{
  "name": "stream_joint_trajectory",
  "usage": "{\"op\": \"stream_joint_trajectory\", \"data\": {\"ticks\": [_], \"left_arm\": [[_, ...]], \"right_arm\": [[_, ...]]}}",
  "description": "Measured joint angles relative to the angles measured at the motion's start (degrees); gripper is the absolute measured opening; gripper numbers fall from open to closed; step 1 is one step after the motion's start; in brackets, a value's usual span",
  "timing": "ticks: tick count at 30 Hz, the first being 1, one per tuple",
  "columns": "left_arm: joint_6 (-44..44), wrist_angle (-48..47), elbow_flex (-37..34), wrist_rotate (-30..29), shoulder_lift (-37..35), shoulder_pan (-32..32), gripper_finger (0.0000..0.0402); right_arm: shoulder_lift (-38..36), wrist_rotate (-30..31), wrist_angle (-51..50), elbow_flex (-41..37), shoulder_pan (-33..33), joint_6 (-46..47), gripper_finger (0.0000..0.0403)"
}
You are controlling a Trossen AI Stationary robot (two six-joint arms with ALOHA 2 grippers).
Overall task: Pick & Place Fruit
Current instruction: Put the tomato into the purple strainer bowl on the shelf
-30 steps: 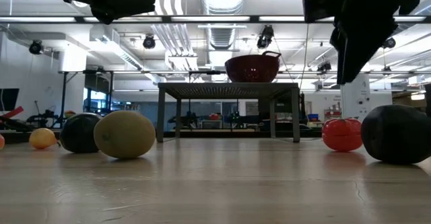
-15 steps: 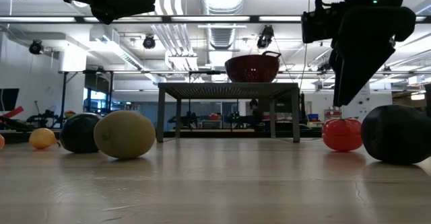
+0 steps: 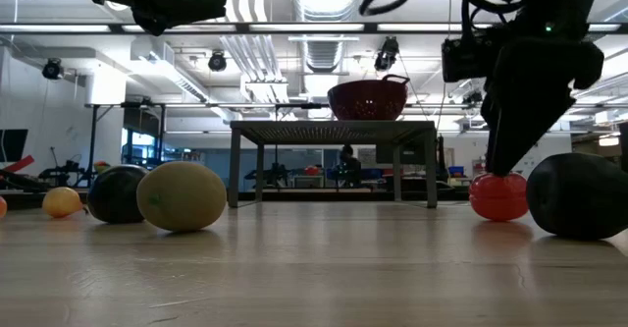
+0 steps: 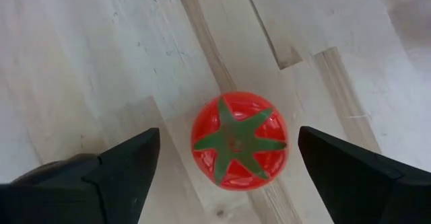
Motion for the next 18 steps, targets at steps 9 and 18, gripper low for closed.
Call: {"op": "stream_joint_trajectory", "data": {"ticks": [9,18], "left_arm": [[0.0,0.02,0.0,-0.01,0.0,-0.02,0.0168],[0.0,0.02,0.0,-0.01,0.0,-0.02,0.0168]], "right_arm": [[0.02,0.7,3.38,-3.26,-0.19,0.25,0.0349],[0.95,1.97,4.61,-3.84,-0.6,0.34,0.032]]}}
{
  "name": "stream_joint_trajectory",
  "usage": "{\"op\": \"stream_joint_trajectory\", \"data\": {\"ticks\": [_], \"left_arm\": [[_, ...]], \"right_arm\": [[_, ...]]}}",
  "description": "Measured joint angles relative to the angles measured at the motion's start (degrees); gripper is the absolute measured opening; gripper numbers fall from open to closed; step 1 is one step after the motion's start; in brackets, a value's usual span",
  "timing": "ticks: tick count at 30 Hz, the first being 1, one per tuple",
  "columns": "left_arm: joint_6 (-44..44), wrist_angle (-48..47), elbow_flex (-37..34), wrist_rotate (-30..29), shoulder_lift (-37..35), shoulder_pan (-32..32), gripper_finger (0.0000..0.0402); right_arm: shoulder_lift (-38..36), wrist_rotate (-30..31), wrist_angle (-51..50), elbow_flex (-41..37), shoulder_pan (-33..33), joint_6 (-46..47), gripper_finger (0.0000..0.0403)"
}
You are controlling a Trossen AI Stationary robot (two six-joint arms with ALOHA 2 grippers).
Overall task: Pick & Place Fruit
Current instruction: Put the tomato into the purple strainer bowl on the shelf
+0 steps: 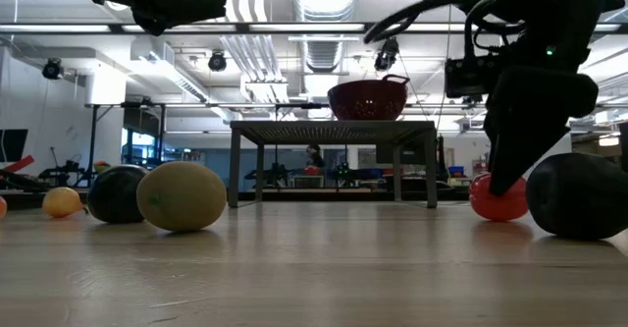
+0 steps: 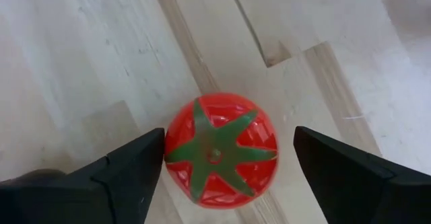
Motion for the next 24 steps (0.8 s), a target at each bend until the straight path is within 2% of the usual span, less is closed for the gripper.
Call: {"op": "stream_joint_trajectory", "data": {"ticks": [8,18,24], "left_arm": [[0.0,0.0,0.0,0.01,0.0,0.01,0.0168],[0.0,0.0,0.0,0.0,0.0,0.0,0.0168],[0.0,0.0,0.0,-0.01,0.0,0.01,0.0168]], "right_arm": [[3.62,0.0,0.11,-0.02,-0.37,-0.42,0.03],[3.59,0.0,-0.18,-0.02,-0.33,-0.5,0.0259],[3.59,0.02,-0.19,-0.02,-0.33,-0.49,0.0269]]}}
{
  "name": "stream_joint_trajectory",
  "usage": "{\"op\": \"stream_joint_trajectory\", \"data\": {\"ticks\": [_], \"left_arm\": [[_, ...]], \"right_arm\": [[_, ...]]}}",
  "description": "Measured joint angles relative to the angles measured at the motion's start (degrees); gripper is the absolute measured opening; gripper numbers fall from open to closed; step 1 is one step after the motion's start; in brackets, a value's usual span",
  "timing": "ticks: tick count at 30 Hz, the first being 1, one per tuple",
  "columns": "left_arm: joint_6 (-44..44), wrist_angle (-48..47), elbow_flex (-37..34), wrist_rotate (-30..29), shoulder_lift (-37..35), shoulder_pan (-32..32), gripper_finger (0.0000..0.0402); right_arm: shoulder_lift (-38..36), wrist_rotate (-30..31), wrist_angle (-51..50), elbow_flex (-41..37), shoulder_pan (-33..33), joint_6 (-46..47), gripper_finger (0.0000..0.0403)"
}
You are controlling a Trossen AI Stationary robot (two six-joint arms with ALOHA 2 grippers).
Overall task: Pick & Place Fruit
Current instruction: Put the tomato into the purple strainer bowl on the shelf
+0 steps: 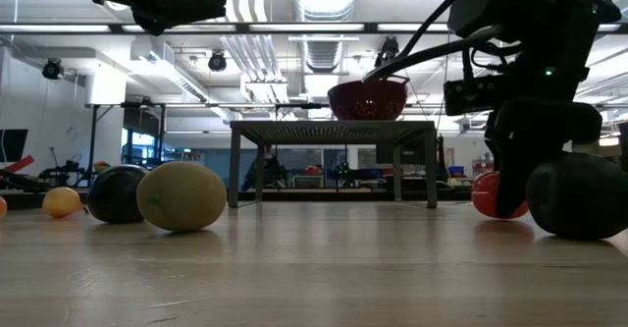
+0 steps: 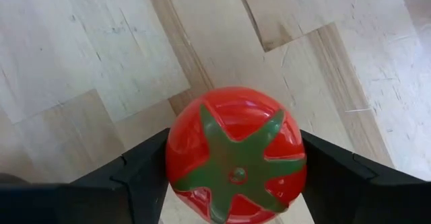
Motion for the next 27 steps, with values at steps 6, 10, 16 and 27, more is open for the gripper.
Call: {"op": "stream_joint_trajectory", "data": {"ticks": [6,10,16,27], "left_arm": [[0.0,0.0,0.0,0.02,0.02,0.01,0.0168],[0.0,-0.02,0.0,0.0,0.0,-0.01,0.0168],[0.0,0.0,0.0,0.0,0.0,0.01,0.0168],[0.0,0.0,0.0,0.0,0.0,-0.01,0.0168]], "right_arm": [[0.0,0.0,-0.03,0.0,0.0,-0.01,0.0272],[0.0,0.0,-0.05,0.0,0.0,-0.01,0.0256],[0.0,0.0,-0.05,0.0,0.0,-0.01,0.027],[-0.02,0.0,-0.05,0.01,0.02,-0.02,0.0256]]}}
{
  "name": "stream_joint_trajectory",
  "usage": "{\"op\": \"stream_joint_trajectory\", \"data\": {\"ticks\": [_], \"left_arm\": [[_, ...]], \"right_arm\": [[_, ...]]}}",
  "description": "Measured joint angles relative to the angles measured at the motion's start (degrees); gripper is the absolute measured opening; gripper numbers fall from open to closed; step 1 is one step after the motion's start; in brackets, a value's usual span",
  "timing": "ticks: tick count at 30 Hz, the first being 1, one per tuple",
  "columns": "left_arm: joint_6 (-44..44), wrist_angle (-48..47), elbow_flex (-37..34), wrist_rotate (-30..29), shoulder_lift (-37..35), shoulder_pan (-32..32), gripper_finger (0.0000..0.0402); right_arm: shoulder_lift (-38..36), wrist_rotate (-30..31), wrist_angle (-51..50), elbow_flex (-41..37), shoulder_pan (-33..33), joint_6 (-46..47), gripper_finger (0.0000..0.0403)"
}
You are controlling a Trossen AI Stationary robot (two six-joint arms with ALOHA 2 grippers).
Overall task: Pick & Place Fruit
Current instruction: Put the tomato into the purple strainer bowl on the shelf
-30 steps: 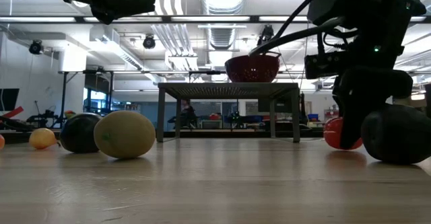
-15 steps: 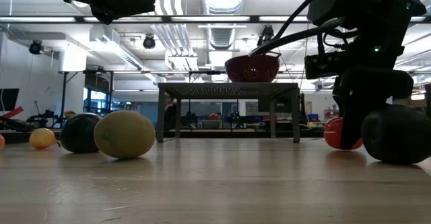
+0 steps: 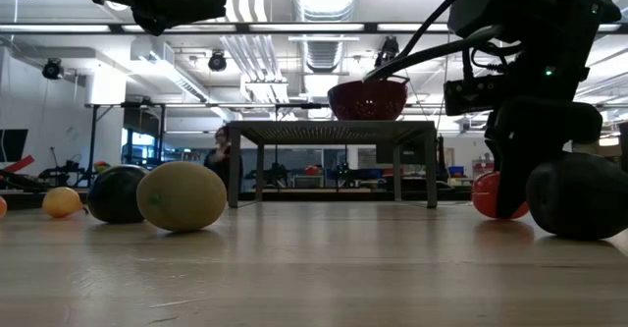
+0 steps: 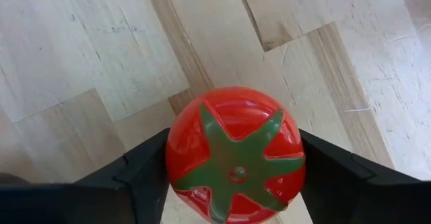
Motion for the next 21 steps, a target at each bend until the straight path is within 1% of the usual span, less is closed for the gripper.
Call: {"op": "stream_joint_trajectory", "data": {"ticks": [3,10,17,19,21], "left_arm": [[0.0,0.0,0.0,0.0,0.0,0.02,0.0168],[0.0,-0.02,0.0,0.0,0.0,0.02,0.0168],[0.0,-0.02,0.0,0.01,0.0,0.01,0.0168],[0.0,-0.02,0.0,0.0,0.0,0.0,0.0168],[0.0,0.0,0.0,0.02,0.0,0.01,0.0168]], "right_arm": [[0.0,0.0,0.0,0.01,0.02,-0.01,0.0253],[-0.02,-0.02,0.0,0.01,0.02,-1.03,0.0278],[-1.06,-0.44,-0.31,0.57,0.02,-1.64,0.0252],[-1.57,-0.46,-0.33,1.31,0.0,-2.51,0.0251],[-2.14,-0.46,-0.53,2.29,0.0,-3.46,0.0258]]}}
